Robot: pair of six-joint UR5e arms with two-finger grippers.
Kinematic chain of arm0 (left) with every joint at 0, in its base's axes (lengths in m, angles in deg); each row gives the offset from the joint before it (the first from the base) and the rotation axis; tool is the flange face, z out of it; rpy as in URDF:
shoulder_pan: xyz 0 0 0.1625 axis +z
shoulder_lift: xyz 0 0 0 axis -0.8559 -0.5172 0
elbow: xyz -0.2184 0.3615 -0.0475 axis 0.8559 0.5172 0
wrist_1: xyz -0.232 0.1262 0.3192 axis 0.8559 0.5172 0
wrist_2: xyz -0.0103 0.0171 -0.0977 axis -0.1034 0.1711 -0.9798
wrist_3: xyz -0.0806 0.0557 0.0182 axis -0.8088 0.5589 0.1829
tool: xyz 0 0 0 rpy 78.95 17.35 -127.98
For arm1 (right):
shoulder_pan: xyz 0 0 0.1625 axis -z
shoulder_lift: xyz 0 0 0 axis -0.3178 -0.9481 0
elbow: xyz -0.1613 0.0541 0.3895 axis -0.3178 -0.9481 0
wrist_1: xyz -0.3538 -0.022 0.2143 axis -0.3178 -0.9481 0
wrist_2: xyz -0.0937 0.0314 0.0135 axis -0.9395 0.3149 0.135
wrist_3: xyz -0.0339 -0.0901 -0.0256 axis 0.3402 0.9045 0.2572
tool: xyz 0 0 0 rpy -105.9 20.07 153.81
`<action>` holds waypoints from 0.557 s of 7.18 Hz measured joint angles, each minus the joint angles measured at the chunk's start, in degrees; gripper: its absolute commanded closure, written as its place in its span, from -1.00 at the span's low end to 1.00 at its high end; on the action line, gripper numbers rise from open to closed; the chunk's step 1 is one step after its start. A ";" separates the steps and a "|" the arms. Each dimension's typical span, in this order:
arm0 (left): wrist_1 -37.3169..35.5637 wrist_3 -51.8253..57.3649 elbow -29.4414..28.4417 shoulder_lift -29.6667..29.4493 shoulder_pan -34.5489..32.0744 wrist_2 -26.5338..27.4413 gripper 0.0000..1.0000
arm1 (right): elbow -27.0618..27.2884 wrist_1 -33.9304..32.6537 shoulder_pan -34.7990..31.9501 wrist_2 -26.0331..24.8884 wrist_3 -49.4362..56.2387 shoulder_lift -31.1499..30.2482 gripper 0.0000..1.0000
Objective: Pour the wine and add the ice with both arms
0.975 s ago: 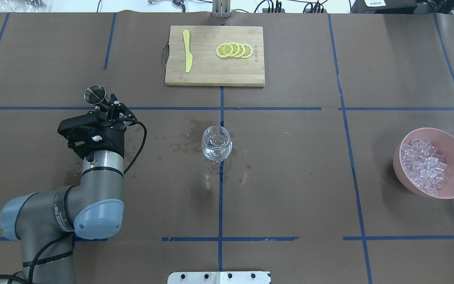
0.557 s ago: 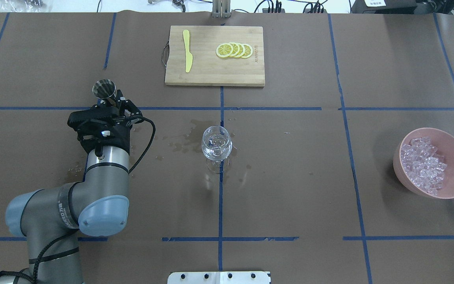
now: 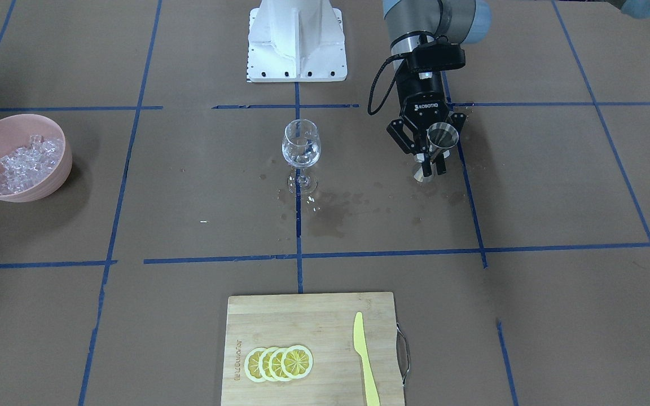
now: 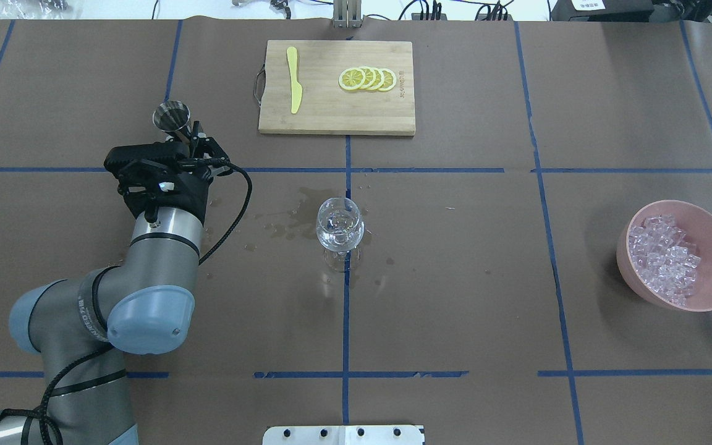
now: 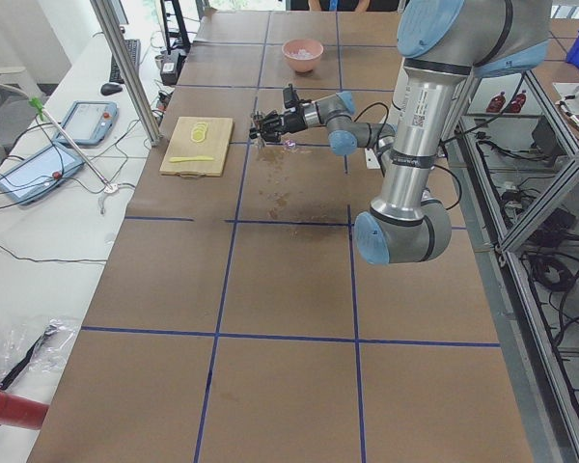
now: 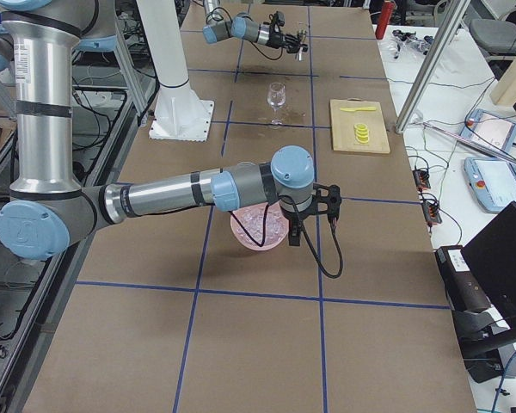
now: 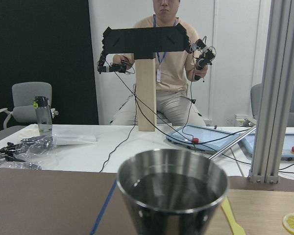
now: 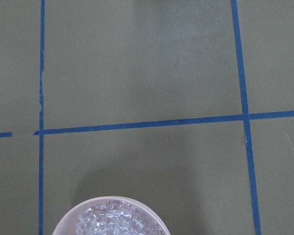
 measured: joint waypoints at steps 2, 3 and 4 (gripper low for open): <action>1.97 1.97 0.31 -0.24 -0.64 -0.47 1.00 | 0.58 -0.05 0.00 0.03 -0.01 -0.13 -1.00; 2.16 2.27 0.31 -0.37 -0.76 -0.52 1.00 | 0.65 -0.02 0.00 0.00 0.00 -0.14 -1.00; 2.20 2.57 0.17 -1.00 -0.73 -0.48 1.00 | 0.67 -0.01 0.00 -0.08 0.00 -0.07 -1.00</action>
